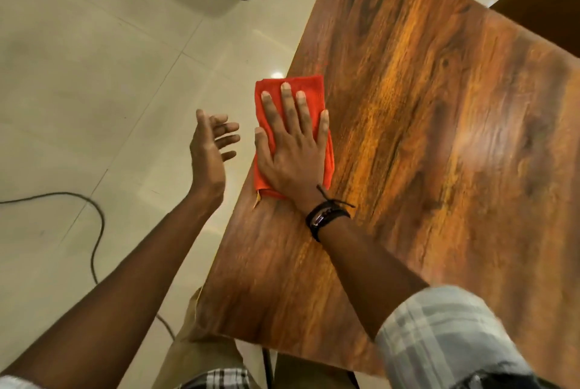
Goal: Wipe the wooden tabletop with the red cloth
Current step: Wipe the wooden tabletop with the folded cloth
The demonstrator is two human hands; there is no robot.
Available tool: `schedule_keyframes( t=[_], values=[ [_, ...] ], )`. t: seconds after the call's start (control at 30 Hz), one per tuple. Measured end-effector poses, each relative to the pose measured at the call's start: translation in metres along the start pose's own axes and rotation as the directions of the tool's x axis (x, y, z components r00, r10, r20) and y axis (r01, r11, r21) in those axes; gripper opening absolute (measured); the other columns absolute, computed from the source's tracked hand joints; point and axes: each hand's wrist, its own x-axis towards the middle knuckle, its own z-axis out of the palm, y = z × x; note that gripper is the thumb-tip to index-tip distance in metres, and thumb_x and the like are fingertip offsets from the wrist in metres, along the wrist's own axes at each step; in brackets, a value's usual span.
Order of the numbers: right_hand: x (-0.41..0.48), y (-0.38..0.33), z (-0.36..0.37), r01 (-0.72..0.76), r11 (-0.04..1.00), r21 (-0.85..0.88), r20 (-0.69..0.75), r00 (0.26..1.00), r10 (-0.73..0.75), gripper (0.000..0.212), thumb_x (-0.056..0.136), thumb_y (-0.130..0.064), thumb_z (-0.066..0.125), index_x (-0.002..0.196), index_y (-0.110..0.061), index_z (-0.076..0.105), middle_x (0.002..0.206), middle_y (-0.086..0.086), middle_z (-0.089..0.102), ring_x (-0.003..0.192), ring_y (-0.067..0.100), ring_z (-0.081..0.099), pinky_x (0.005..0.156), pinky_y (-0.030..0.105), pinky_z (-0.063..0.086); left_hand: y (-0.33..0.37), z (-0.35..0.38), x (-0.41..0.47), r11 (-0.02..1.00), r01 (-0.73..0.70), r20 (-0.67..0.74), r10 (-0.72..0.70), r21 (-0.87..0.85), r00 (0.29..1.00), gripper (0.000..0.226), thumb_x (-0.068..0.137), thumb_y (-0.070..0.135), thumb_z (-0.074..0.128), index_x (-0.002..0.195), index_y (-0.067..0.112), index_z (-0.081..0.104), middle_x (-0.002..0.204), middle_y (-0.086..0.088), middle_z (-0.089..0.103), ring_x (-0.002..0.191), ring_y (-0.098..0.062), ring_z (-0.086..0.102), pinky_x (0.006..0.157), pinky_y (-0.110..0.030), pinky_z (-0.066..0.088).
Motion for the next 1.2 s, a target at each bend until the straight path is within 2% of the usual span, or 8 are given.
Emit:
schedule_keyframes(
  t=[0.13, 0.27, 0.5, 0.73, 0.87, 0.97, 1.13, 1.2],
  values=[
    [-0.070, -0.036, -0.001, 0.014, 1.000, 0.023, 0.068, 0.998, -0.016, 0.060, 0.102, -0.046, 0.039, 0.158, -0.029, 0.025, 0.167, 0.001, 0.016, 0.155, 0.021, 0.007, 0.121, 0.059, 0.008, -0.024, -0.052, -0.035, 0.996, 0.005, 0.070, -0.011, 0.092, 0.997, 0.060, 0.101, 0.058, 0.021, 0.116, 0.016, 0.061, 0.114, -0.006, 0.070, 0.103, -0.021, 0.067, 0.086, -0.037, 0.051],
    [-0.127, -0.062, 0.000, 0.067, 0.997, 0.031, 0.108, 0.992, -0.070, 0.061, 0.102, -0.047, 0.038, 0.159, -0.029, 0.022, 0.168, 0.001, 0.013, 0.156, 0.021, 0.005, 0.122, 0.059, 0.010, -0.038, -0.083, -0.069, 0.994, 0.007, -0.003, -0.007, 0.111, 1.000, 0.057, 0.105, 0.051, 0.019, 0.120, 0.013, 0.060, 0.112, -0.003, 0.070, 0.109, -0.024, 0.066, 0.090, -0.041, 0.049],
    [-0.193, -0.071, -0.002, 0.208, 0.973, 0.101, 0.141, 0.965, -0.221, 0.062, 0.102, -0.047, 0.037, 0.159, -0.027, 0.024, 0.168, 0.003, 0.013, 0.156, 0.021, 0.006, 0.123, 0.057, 0.007, -0.060, -0.087, -0.140, 0.929, -0.180, -0.024, 0.198, 0.323, 0.980, 0.060, 0.098, 0.055, 0.023, 0.133, 0.015, 0.051, 0.132, -0.003, 0.058, 0.120, -0.013, 0.057, 0.101, -0.036, 0.049],
    [-0.249, -0.035, -0.014, 0.471, 0.875, 0.109, 0.261, 0.836, -0.483, 0.069, 0.101, -0.051, 0.029, 0.160, -0.024, 0.008, 0.169, 0.005, 0.004, 0.156, 0.024, -0.004, 0.122, 0.056, 0.005, -0.094, -0.069, -0.209, 0.821, -0.217, -0.140, 0.336, 0.528, 0.931, 0.058, 0.103, 0.048, 0.026, 0.153, 0.019, 0.029, 0.161, -0.003, 0.027, 0.149, -0.014, 0.023, 0.123, -0.045, 0.023],
    [-0.271, 0.004, -0.024, 0.492, 0.865, 0.098, 0.248, 0.830, -0.500, 0.068, 0.101, -0.050, 0.025, 0.160, -0.024, 0.004, 0.169, 0.002, 0.003, 0.156, 0.021, -0.005, 0.123, 0.054, 0.003, -0.112, -0.048, -0.244, 0.741, -0.266, -0.043, 0.369, 0.616, 0.928, 0.062, 0.102, 0.050, 0.023, 0.154, 0.015, 0.028, 0.164, -0.003, 0.021, 0.153, -0.012, 0.010, 0.125, -0.045, 0.013],
    [-0.286, 0.031, -0.032, 0.461, 0.877, 0.139, 0.217, 0.850, -0.481, 0.066, 0.101, -0.049, 0.032, 0.160, -0.025, 0.015, 0.168, 0.001, 0.011, 0.156, 0.020, 0.000, 0.124, 0.053, 0.003, -0.121, -0.027, -0.260, 0.688, -0.349, 0.066, 0.402, 0.636, 0.913, 0.062, 0.103, 0.048, 0.023, 0.154, 0.013, 0.028, 0.164, 0.001, 0.018, 0.152, -0.004, 0.003, 0.126, -0.042, 0.009],
    [-0.306, 0.075, -0.039, 0.413, 0.907, 0.085, 0.238, 0.875, -0.421, 0.068, 0.098, -0.053, 0.035, 0.157, -0.021, 0.026, 0.166, 0.004, 0.019, 0.156, 0.023, 0.003, 0.124, 0.054, 0.007, -0.128, 0.025, -0.261, 0.527, -0.516, 0.293, 0.451, 0.676, 0.843, 0.063, 0.104, 0.044, 0.021, 0.152, 0.005, 0.031, 0.162, -0.010, 0.023, 0.151, -0.006, 0.003, 0.123, -0.023, -0.003],
    [-0.317, 0.095, -0.044, 0.364, 0.929, 0.070, 0.230, 0.900, -0.370, 0.066, 0.099, -0.054, 0.033, 0.156, -0.021, 0.029, 0.166, 0.005, 0.020, 0.156, 0.023, 0.005, 0.124, 0.054, 0.007, -0.131, 0.046, -0.264, 0.462, -0.579, 0.379, 0.457, 0.672, 0.805, 0.061, 0.105, 0.042, 0.021, 0.153, 0.006, 0.031, 0.162, -0.010, 0.023, 0.152, -0.009, 0.004, 0.122, -0.023, -0.004]
  ],
)
